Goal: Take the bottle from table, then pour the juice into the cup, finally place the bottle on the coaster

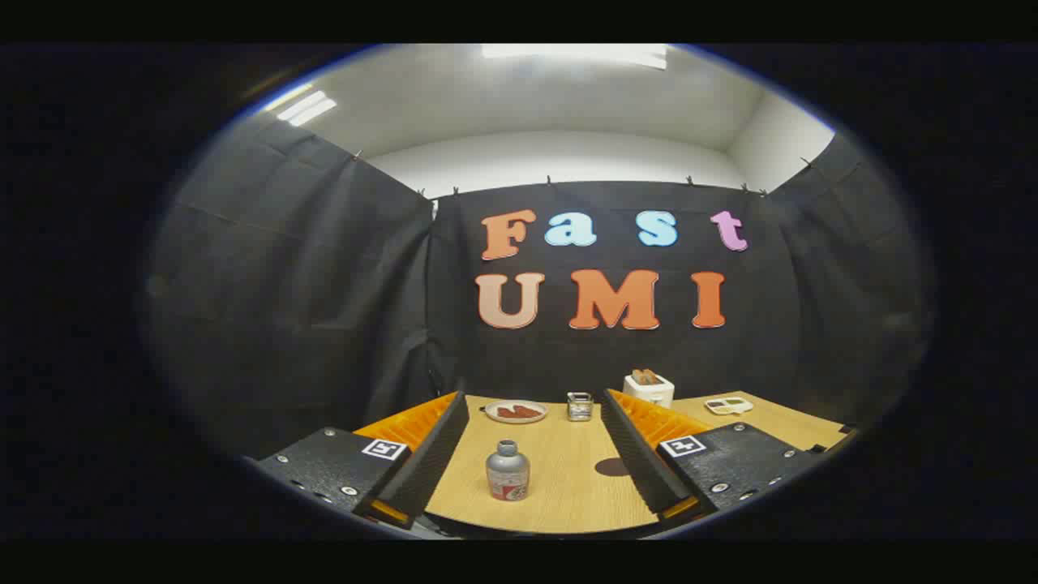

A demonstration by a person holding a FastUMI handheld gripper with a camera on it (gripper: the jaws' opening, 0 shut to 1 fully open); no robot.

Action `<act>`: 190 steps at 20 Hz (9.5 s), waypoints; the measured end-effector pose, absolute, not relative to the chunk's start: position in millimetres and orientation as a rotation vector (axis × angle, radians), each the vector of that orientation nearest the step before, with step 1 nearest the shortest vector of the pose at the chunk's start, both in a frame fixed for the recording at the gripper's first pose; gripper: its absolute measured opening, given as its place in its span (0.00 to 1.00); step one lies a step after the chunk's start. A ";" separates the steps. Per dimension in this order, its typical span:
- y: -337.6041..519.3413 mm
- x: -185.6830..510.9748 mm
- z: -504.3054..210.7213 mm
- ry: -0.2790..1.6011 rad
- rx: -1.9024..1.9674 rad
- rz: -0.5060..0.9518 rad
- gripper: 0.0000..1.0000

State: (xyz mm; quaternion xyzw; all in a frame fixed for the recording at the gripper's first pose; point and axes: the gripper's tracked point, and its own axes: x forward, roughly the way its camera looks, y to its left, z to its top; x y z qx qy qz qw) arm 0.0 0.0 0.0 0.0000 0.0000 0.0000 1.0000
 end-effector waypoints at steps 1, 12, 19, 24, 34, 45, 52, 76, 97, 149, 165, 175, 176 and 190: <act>4.8 0.6 0.8 -0.001 0.013 0.017 0.97; -16.0 -3.9 11.4 -0.038 0.037 -0.027 0.97; -17.8 -1.2 -7.5 -0.018 0.060 -0.048 0.97; -11.0 7.8 -39.5 0.004 0.091 -0.054 0.97; 23.1 47.6 -138.3 0.054 0.083 -0.019 0.98; 35.1 93.0 -239.0 0.195 -0.085 -0.067 0.97; 23.0 108.3 -274.1 0.269 -0.071 -0.079 0.97; -43.3 131.4 -224.5 0.237 0.271 -0.103 0.76; -151.8 124.9 -218.0 0.178 1.048 -0.228 0.75; -180.4 117.1 -188.8 0.087 1.954 -0.285 0.74; -186.9 113.2 -184.5 0.041 2.028 -0.280 0.74; -185.4 115.5 -179.9 -0.002 2.080 -0.281 0.74; -185.6 116.3 -179.0 -0.009 2.087 -0.280 0.74; -198.5 121.1 -157.5 -0.099 2.191 -0.254 0.74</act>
